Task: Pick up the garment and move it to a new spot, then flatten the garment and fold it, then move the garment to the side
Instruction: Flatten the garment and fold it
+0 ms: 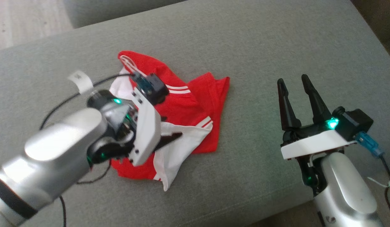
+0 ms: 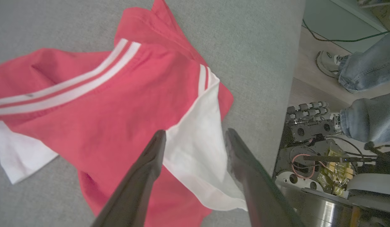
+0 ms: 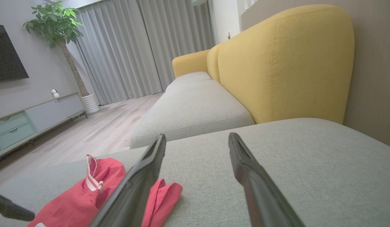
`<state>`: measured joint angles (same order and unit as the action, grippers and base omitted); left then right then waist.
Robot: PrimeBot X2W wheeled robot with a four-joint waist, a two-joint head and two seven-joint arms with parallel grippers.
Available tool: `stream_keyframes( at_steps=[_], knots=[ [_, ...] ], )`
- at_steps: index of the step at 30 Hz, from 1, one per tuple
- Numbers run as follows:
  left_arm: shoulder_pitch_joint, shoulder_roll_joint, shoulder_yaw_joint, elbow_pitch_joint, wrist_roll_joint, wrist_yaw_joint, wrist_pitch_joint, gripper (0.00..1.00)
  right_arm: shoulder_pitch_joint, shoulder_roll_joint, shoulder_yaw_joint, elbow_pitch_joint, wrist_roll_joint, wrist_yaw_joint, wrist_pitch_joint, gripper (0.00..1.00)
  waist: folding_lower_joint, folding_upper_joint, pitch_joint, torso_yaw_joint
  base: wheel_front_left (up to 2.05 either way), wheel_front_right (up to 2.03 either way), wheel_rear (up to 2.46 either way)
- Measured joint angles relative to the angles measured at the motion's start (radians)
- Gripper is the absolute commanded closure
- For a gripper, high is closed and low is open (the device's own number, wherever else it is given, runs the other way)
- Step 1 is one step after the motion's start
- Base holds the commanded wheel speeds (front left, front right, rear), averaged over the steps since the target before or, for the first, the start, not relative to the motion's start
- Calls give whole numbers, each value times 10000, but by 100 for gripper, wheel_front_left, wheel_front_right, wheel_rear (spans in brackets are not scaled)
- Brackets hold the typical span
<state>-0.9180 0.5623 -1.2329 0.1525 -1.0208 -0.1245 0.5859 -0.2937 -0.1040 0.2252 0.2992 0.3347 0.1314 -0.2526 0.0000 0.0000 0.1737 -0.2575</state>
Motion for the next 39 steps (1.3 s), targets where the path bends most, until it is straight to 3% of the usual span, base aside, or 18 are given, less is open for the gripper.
stream_keyframes(
  at_steps=[7,14,15,17,18,26,31,36,39],
  knots=[
    [-526,15,-596,909,-420,0,-330,0,-51,65,73,0,44,0,0,0,0,0,175,-394,0,0,0],
    [-554,44,-855,1158,-842,0,161,0,-51,142,63,0,81,0,0,0,0,0,303,-617,0,0,0],
    [-560,63,-861,1131,-855,0,249,18,-51,159,59,0,79,0,0,0,0,0,303,-623,0,0,0],
    [-563,94,-869,1072,-976,0,322,80,-51,180,46,0,79,0,0,0,0,0,293,-620,0,0,0],
    [-563,111,-871,1055,-1014,0,351,100,-51,196,27,0,75,0,0,0,0,0,285,-611,0,0,0],
    [-603,86,-892,936,-1521,0,27,100,-38,186,-176,4,61,0,0,0,0,0,125,-169,0,0,0],
    [-790,79,-217,1407,-2813,-6,-527,100,19,-46,-343,44,-10,0,0,0,0,0,-162,549,0,0,0],
    [-615,525,675,1611,-4056,495,-951,100,202,-73,-341,50,-17,0,0,0,0,0,-478,1406,0,0,0],
    [-122,974,1175,1530,-4711,1053,-1246,100,308,-75,-337,52,-17,0,0,0,0,0,-635,1884,0,0,0]
  ],
)
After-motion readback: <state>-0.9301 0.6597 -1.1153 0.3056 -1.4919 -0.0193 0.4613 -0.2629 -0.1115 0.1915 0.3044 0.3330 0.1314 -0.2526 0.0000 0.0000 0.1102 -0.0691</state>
